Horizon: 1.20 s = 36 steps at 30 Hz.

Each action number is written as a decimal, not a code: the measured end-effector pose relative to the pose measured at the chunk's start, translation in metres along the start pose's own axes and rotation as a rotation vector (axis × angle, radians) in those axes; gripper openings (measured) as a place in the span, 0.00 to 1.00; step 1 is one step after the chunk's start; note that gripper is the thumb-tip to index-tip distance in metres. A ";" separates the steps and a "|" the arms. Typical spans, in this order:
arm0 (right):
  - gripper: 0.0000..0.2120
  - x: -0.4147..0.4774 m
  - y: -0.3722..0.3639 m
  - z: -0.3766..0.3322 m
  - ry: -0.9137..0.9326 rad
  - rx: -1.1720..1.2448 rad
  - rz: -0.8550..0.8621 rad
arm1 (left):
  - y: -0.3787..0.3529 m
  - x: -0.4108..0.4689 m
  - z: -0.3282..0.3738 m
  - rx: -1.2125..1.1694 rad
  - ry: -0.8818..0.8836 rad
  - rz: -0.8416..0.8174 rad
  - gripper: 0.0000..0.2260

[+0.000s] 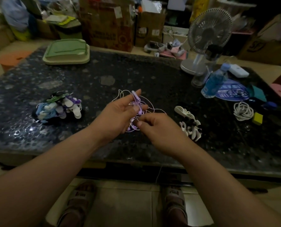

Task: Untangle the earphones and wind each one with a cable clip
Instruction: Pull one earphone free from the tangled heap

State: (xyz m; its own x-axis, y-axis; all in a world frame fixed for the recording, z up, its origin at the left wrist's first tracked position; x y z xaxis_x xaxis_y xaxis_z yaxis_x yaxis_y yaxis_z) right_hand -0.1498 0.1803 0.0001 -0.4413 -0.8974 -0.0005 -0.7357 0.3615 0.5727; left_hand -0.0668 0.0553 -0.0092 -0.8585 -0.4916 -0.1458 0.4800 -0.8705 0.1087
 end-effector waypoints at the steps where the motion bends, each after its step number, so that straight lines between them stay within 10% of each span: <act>1: 0.13 0.000 0.001 -0.001 0.023 -0.063 0.011 | 0.001 0.001 -0.002 0.080 -0.014 0.001 0.22; 10: 0.04 0.000 0.037 -0.006 0.065 -0.244 0.162 | -0.015 -0.012 -0.013 0.740 -0.083 -0.299 0.14; 16: 0.04 0.005 0.050 0.014 -0.051 0.412 0.144 | -0.030 -0.032 0.007 0.134 0.100 -0.679 0.19; 21: 0.10 0.001 0.024 0.023 -0.162 0.562 0.029 | -0.016 -0.015 0.016 -0.300 0.118 -0.405 0.22; 36: 0.14 -0.003 0.000 0.006 -0.040 -0.013 0.003 | -0.006 -0.007 0.005 -0.185 0.156 -0.235 0.19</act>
State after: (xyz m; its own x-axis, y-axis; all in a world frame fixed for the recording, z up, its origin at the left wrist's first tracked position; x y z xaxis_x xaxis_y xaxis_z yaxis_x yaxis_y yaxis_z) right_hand -0.1515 0.1843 -0.0045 -0.4639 -0.8853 -0.0317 -0.7280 0.3606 0.5831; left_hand -0.0647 0.0642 -0.0040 -0.9185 -0.2620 -0.2961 0.3090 -0.9429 -0.1242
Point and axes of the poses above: each hand's wrist, its own x-axis towards the middle knuckle, its own y-axis out of the back of the hand, z = x × y, the point moved 5 cm from there along x, towards the middle knuckle, and after that the axes turned 6 degrees about y, right-handed, at the moved point
